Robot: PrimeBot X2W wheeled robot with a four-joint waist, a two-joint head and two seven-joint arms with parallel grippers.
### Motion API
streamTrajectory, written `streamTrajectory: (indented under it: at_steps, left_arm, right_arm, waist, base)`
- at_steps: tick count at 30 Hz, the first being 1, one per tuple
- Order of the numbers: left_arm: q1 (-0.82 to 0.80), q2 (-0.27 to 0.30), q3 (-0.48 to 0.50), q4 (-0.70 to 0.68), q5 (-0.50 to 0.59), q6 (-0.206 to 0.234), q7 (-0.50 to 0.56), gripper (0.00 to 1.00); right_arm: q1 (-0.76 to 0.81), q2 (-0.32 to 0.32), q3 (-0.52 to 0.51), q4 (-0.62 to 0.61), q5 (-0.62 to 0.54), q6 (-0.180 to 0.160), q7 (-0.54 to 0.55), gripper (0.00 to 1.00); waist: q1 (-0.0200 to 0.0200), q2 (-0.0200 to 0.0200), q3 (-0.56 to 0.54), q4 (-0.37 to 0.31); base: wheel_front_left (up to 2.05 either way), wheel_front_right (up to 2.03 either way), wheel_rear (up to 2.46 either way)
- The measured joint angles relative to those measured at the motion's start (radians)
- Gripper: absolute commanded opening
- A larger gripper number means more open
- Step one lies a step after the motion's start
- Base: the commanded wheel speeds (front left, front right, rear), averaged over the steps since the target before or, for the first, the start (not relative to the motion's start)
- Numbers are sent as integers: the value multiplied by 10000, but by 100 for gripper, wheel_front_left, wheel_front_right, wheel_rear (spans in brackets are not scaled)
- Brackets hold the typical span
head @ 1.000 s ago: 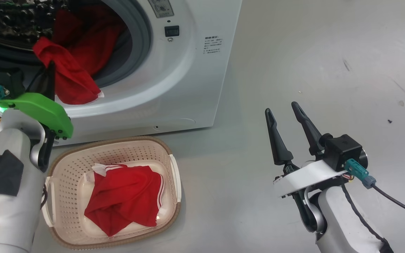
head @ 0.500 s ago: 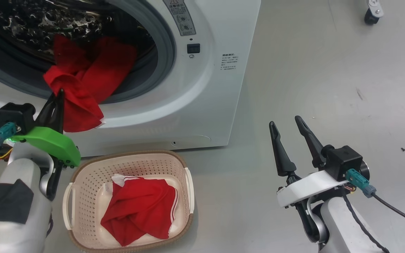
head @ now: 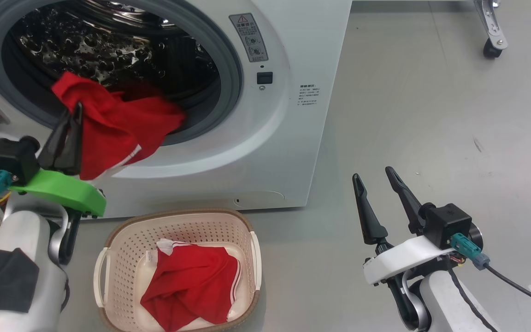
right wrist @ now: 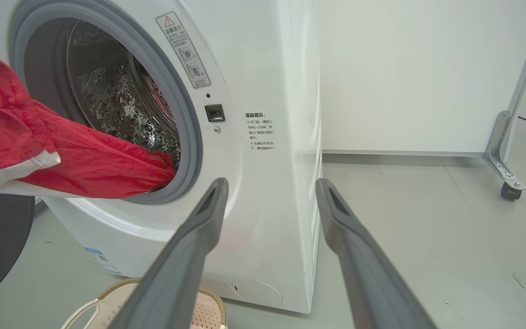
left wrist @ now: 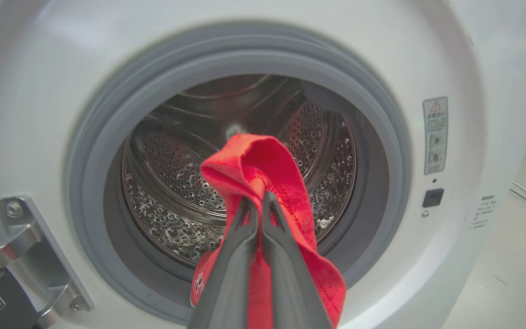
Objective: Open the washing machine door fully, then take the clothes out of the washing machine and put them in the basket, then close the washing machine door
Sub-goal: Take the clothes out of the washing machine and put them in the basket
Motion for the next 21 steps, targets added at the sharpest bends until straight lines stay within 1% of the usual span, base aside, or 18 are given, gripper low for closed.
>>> streamTrajectory:
  at_steps: [5,9,13,21]
  left_arm:
    - [82,-25,460,-1547,199,33,-2,0]
    - [330,-63,690,-2385,347,63,-31,0]
    - [757,-119,711,-2759,466,61,-31,0]
    - [1600,-169,629,-2978,564,61,-31,0]
  right_arm:
    - [1,0,10,2,0,58,0,100]
    - [5,0,35,2,0,61,0,100]
    - [12,0,50,2,0,94,0,100]
    - [25,0,48,-2,0,102,0,100]
  waist:
    - [0,0,-42,18]
    - [0,0,-73,23]
    - [0,0,-102,14]
    - [0,0,-75,-14]
  base:
    - [0,0,0]
    - [0,0,0]
    - [0,0,0]
    - [0,0,0]
